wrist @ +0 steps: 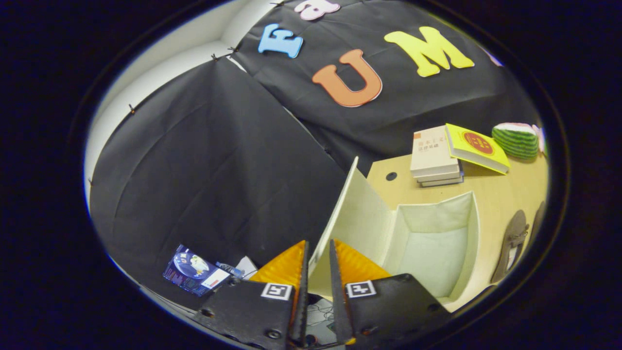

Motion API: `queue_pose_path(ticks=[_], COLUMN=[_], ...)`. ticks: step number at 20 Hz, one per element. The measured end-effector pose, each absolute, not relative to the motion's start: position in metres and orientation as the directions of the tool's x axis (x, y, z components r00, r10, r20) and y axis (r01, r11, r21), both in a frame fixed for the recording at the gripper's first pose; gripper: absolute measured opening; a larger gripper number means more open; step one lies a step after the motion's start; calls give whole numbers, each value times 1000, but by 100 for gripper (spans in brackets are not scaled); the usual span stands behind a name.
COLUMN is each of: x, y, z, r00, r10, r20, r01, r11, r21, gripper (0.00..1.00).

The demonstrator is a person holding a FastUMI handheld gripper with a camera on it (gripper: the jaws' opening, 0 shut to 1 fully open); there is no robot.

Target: Open the storage box then place both shoes into the box .Put the left shoe in first, then the right shoe, with the right side of both shoes facing outward in a uniform manner.

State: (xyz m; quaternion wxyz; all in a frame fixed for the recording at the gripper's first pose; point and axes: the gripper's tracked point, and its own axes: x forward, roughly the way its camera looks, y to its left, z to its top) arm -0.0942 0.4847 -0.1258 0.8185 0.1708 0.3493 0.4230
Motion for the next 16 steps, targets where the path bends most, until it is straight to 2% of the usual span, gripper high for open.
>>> queue_pose_path(ticks=[1,5,7,9,11,16], x=[-93,-79,-71,-65,-58,-47], y=[482,459,440,421,395,320], z=[-125,-120,-116,-111,-100,-85], r00=[420,541,600,648,708,800], r10=[800,729,684,644,601,494], r20=[-427,-420,-415,-406,-370,-341], r01=[-580,-591,-575,-567,-566,-489], r11=[599,684,729,764,797,866], r21=[552,428,371,307,211,108], gripper=[43,74,81,83,93,93])
